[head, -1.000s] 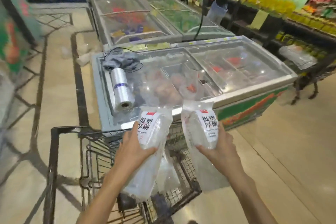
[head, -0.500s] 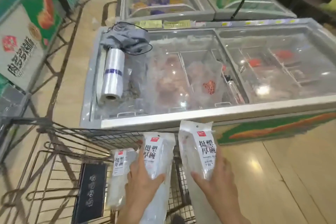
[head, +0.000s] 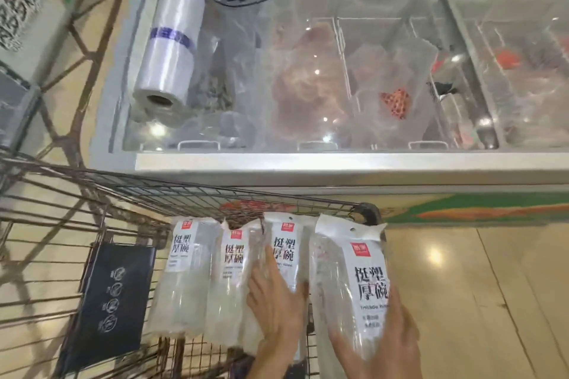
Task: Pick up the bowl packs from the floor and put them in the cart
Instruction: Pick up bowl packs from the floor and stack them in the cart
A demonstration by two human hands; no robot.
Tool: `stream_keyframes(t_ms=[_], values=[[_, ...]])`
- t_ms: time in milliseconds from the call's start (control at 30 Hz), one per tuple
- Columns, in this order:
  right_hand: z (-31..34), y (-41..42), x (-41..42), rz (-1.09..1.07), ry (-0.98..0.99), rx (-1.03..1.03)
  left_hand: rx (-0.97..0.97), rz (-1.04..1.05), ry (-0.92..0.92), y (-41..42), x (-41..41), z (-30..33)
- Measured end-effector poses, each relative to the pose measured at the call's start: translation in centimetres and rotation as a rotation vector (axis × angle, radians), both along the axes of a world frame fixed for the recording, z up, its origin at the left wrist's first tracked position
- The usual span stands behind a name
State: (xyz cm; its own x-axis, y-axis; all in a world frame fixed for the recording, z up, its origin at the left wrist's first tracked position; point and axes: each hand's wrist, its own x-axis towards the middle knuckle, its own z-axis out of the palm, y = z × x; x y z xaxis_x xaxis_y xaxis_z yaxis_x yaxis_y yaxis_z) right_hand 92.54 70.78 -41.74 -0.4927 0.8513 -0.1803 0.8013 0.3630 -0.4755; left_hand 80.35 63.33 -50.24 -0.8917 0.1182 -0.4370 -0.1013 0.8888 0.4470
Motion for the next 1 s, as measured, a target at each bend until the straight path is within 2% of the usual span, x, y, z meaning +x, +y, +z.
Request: stream_keyframes(t_ms=[167, 300, 500, 800, 1000], values=[[-2.8, 0.2, -1.4, 0.02, 0.033, 0.053, -0.039, 0.038, 0.08, 1.2, -0.7, -4.3], [-4.3, 0.2, -1.6, 0.036, 0.027, 0.009, -0.031, 0.059, 0.016, 2.5, -1.2, -5.6], [-7.2, -0.4, -2.1, -0.014, -0.058, 0.012, -0.142, 0.035, 0.076, 1.8, -1.9, -7.9], [-11.8, -1.5, -5.6, -0.078, -0.18, -0.042, -0.147, 0.004, 0.069, 0.6, -1.8, -8.9], [-14.5, -1.2, -7.0, -0.046, -0.283, -0.08, -0.114, -0.127, 0.119, -1.7, -1.6, -10.0]])
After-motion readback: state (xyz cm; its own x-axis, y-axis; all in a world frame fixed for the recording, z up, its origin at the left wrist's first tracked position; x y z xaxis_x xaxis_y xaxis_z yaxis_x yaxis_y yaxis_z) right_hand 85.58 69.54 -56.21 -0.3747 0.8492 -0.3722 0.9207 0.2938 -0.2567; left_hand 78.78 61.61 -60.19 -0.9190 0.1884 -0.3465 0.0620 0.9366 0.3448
